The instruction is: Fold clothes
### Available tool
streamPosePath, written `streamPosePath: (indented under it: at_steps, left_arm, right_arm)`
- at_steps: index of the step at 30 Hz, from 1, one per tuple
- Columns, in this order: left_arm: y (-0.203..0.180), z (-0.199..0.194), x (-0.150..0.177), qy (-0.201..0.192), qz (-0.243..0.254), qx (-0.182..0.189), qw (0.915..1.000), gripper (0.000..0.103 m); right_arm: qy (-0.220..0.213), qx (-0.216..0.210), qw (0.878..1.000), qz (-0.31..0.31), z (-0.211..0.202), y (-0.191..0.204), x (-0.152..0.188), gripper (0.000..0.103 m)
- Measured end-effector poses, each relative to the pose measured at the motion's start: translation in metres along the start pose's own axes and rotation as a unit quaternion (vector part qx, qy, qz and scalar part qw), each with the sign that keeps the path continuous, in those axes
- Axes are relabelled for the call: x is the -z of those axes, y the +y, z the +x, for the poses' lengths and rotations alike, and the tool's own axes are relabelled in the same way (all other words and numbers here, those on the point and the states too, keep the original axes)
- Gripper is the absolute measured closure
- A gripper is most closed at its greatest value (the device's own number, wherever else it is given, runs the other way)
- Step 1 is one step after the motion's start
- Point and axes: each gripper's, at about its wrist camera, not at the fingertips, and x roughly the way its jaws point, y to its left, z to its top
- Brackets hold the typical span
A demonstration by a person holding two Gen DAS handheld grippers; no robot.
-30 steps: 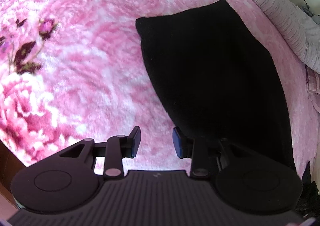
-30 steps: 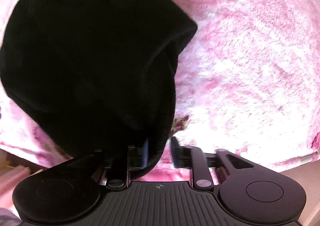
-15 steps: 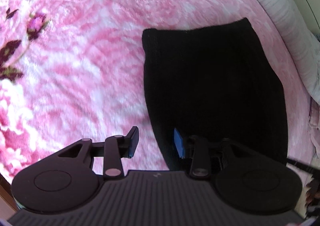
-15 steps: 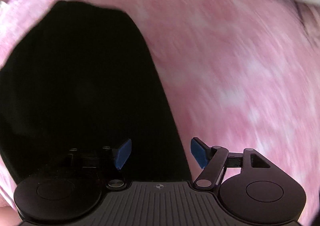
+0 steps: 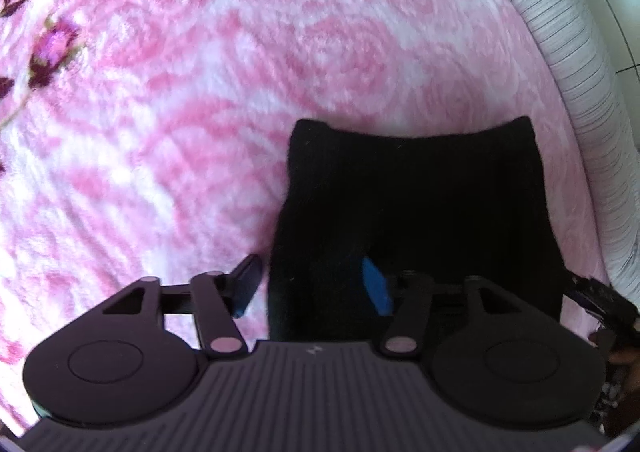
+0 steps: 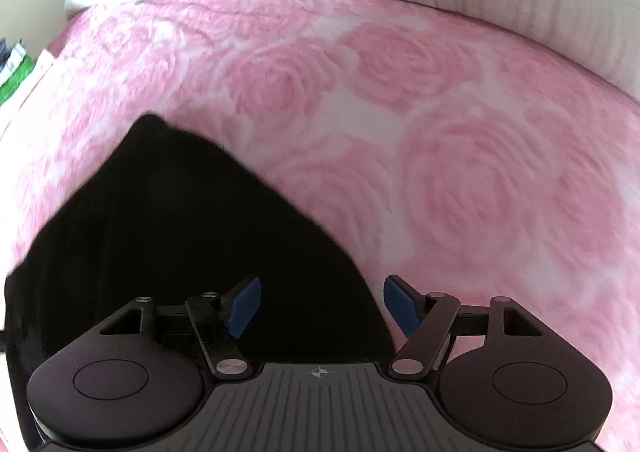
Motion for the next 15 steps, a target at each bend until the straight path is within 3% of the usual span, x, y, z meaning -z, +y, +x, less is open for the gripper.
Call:
streamPosePath:
  at_steps: [3, 5, 7, 8, 9, 10, 11, 15]
  left_arm:
    - [-0.009, 0.001, -0.004, -0.017, 0.026, 0.003, 0.9995, 0.053]
    - [-0.017, 0.003, -0.005, -0.025, 0.053, 0.005, 0.9983, 0.067]
    - [-0.019, 0.005, -0.007, -0.025, 0.062, 0.008, 0.9977, 0.07]
    - [-0.019, 0.005, -0.008, -0.025, 0.065, 0.01, 0.9975, 0.076]
    - [-0.019, 0.005, -0.007, -0.026, 0.07, 0.015, 0.9971, 0.081]
    - [-0.019, 0.003, -0.007, -0.026, 0.076, 0.023, 0.9965, 0.087]
    - [-0.019, 0.001, -0.007, -0.027, 0.077, 0.031, 0.9962, 0.091]
    - [-0.015, -0.015, -0.01, -0.053, 0.054, 0.067, 0.9949, 0.096]
  right_arm:
    - [-0.004, -0.015, 1.0, -0.002, 0.026, -0.001, -0.017, 0.031]
    - [0.0, -0.025, 1.0, -0.009, 0.035, 0.003, -0.021, 0.031]
    - [0.001, -0.038, 0.999, -0.017, 0.041, 0.007, -0.023, 0.035]
    - [0.0, -0.036, 0.999, -0.029, 0.042, 0.01, -0.022, 0.039]
    - [-0.002, -0.033, 0.999, -0.042, 0.043, 0.014, -0.021, 0.057]
    - [-0.004, -0.035, 0.998, -0.053, 0.041, 0.016, -0.019, 0.088]
    - [-0.007, -0.037, 0.997, -0.063, 0.038, 0.017, -0.017, 0.096]
    - [-0.04, -0.044, 0.997, -0.055, 0.014, 0.016, -0.013, 0.097]
